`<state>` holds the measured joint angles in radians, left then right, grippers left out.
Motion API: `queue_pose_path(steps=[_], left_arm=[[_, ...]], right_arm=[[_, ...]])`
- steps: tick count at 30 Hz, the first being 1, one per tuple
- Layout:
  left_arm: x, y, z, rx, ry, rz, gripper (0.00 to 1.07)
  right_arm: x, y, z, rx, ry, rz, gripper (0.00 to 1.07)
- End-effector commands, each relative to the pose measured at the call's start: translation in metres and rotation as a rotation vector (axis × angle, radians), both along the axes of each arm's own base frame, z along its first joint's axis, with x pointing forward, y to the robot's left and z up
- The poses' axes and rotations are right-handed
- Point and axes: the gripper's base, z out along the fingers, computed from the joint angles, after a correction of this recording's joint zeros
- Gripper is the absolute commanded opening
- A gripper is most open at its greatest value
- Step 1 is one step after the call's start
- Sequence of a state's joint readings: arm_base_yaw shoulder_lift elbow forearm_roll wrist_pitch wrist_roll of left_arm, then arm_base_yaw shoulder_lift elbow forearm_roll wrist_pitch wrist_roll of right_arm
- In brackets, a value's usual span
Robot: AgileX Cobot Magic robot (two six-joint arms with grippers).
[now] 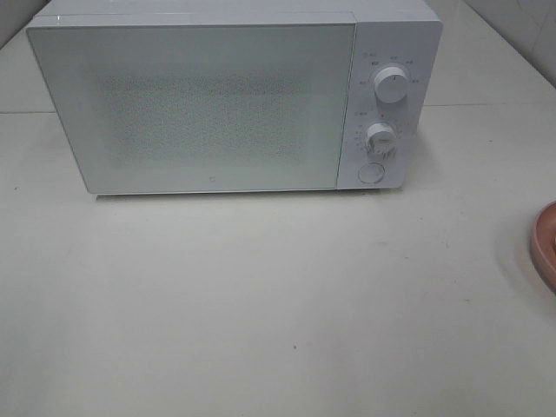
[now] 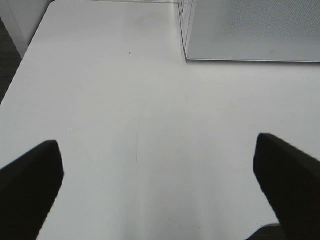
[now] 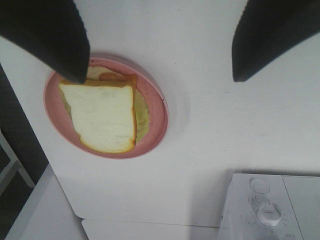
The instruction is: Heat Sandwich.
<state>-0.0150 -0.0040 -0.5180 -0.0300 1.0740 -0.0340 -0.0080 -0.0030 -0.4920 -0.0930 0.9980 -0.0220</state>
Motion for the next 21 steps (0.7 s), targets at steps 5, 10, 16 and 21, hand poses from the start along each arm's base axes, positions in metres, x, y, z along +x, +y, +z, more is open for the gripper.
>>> queue_pose_path(steps=[5,10,16,21], left_arm=[[-0.0039,-0.0001,-0.0001,0.0,-0.027,0.003,0.98],[-0.0023,-0.0001,0.0,0.0,-0.017,0.003,0.98],[-0.0023,-0.0001,0.0,0.0,-0.017,0.003,0.98],[-0.0023,-0.0001,0.0,0.0,-0.017,0.003,0.98]], right_arm=[[-0.0045,-0.0003,0.0011,0.002,-0.039,-0.01,0.75],[-0.0045,-0.0003,0.0011,0.002,-0.039,-0.01,0.75],[-0.0045,-0.0003,0.0011,0.002,-0.039,-0.01,0.75],[-0.0045,-0.0003,0.0011,0.002,-0.039,-0.01,0.75]])
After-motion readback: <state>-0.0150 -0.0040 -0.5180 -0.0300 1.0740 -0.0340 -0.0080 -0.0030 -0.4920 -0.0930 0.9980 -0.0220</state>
